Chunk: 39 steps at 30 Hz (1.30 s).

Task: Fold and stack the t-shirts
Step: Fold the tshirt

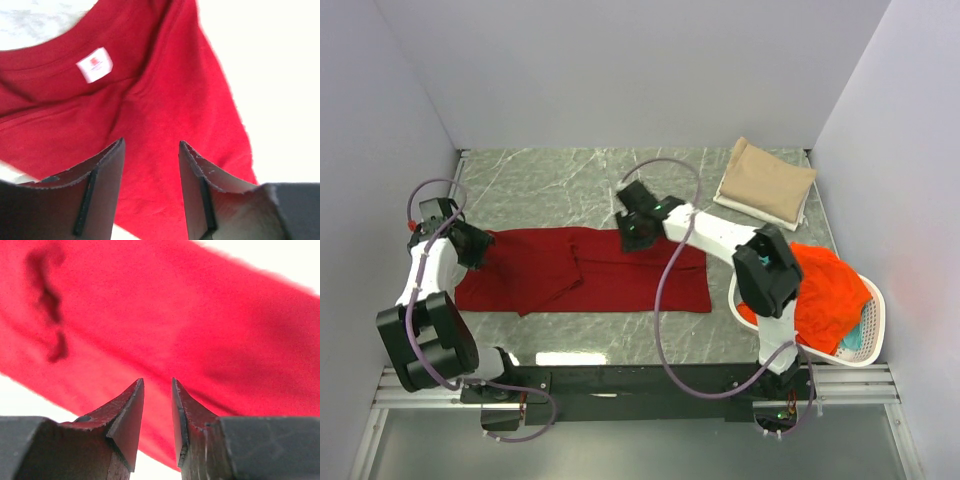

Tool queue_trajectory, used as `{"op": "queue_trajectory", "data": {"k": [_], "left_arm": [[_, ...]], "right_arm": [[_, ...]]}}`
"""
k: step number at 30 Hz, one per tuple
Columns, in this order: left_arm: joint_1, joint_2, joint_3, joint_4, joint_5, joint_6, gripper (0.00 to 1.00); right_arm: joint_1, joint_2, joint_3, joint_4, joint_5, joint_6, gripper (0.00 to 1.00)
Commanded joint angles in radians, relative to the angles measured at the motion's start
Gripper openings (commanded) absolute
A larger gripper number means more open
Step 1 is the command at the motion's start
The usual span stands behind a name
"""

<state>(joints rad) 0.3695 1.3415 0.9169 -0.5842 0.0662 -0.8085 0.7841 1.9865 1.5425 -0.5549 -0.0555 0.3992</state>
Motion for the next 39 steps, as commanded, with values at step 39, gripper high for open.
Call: {"op": "queue_trajectory", "data": {"k": [39], "left_arm": [[-0.096, 0.704, 0.509, 0.118, -0.132, -0.027, 0.48]], "right_arm": [[-0.391, 0.045, -0.171, -0.005, 0.006, 0.001, 0.34]]}}
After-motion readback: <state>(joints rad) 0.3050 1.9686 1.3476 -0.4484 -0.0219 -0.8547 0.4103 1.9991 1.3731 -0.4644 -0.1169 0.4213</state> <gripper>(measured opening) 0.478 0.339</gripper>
